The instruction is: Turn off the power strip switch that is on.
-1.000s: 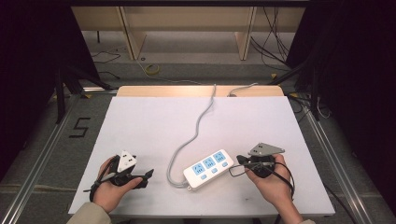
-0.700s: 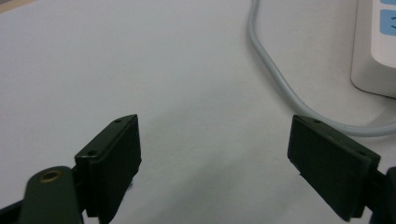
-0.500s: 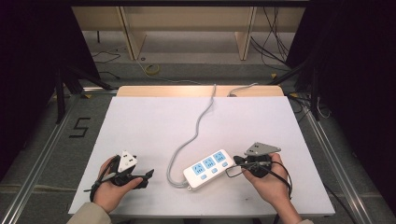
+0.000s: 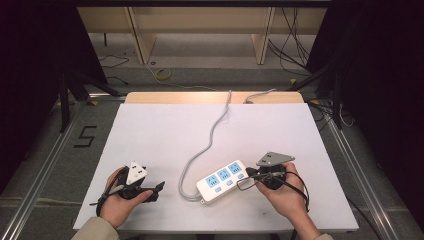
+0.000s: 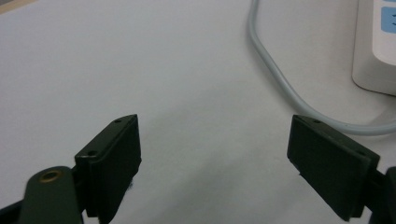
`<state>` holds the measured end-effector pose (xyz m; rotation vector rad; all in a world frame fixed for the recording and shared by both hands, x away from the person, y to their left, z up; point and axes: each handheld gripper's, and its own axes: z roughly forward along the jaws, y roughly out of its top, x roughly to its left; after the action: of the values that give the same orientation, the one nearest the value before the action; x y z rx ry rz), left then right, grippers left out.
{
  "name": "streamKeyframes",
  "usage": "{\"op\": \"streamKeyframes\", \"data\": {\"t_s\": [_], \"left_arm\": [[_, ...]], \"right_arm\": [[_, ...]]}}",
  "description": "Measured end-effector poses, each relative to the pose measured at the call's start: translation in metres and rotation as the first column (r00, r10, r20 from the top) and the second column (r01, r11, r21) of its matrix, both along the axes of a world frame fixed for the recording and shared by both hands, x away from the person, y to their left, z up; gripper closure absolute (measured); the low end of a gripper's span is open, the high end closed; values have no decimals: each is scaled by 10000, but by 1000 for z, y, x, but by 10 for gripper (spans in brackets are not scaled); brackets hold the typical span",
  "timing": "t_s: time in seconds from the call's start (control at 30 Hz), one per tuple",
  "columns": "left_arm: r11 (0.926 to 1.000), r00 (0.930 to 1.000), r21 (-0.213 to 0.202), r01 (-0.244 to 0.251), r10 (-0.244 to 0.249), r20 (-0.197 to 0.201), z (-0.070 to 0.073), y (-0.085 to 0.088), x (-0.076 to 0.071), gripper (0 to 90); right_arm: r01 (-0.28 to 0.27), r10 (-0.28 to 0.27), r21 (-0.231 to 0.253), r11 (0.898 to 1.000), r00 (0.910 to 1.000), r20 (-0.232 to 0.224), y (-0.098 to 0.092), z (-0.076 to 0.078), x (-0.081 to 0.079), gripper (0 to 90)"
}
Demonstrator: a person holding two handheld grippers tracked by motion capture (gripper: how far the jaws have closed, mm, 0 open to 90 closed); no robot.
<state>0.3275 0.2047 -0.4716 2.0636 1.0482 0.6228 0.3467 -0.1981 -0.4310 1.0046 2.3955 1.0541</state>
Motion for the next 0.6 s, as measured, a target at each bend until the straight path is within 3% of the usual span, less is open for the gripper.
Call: {"op": "streamKeyframes", "data": {"t_s": [0.6], "left_arm": [[10000, 10000, 85, 12, -13, 69, 0, -1, 0, 172]], "right_arm": [[-186, 183, -136, 9997, 9997, -185, 5, 3, 2, 900]]}}
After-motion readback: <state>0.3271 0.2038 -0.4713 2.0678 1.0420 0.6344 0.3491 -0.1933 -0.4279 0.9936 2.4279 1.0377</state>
